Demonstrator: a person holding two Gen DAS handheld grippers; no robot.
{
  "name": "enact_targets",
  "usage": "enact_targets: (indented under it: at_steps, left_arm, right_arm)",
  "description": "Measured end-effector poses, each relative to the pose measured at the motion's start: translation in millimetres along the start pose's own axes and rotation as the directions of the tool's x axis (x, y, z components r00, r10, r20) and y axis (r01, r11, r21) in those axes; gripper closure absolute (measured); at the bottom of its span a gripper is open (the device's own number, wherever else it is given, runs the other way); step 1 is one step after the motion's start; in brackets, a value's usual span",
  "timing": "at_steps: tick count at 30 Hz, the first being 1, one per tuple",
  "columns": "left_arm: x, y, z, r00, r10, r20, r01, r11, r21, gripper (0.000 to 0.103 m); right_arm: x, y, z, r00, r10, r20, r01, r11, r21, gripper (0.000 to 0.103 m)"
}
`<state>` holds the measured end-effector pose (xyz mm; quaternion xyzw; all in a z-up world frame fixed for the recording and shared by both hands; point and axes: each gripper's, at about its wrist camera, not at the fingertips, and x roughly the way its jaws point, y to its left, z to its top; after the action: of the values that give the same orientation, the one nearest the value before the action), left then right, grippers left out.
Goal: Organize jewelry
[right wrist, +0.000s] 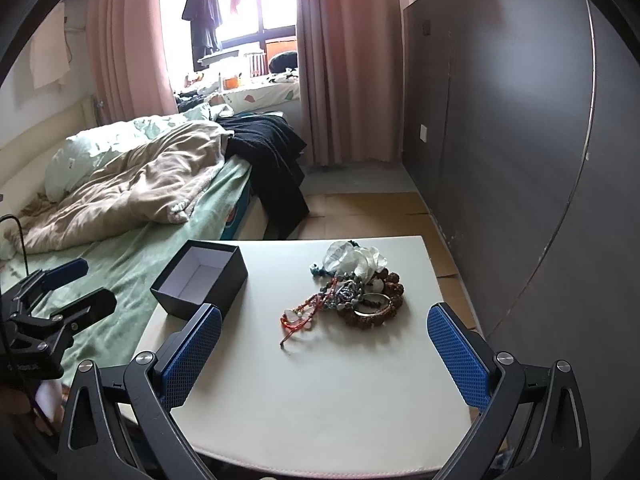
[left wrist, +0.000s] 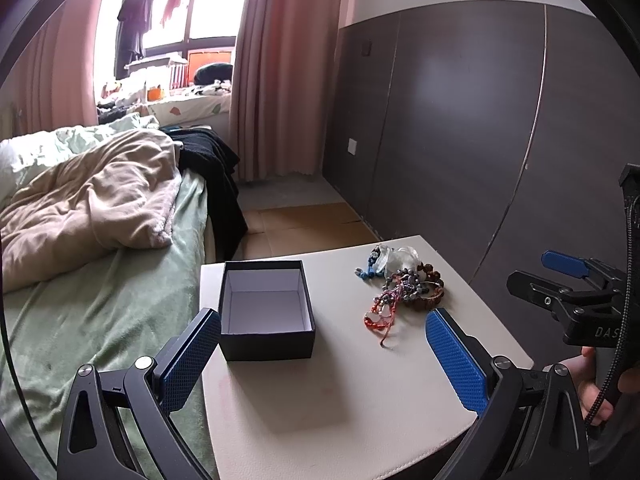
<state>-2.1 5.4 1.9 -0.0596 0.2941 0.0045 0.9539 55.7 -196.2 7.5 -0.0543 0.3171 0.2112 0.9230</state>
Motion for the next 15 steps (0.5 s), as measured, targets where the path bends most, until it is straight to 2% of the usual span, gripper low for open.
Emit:
enact_targets:
  at_steps: [15]
  left_arm:
    - [-0.1,0.5,0.0,1.0,-0.001,0.003,0.001,1.0,-0.002,0.001]
  right_arm:
    - [0.1,-0.9,1.1,1.0,-0.007,0.002,0.007,1.0,0.004,0.0]
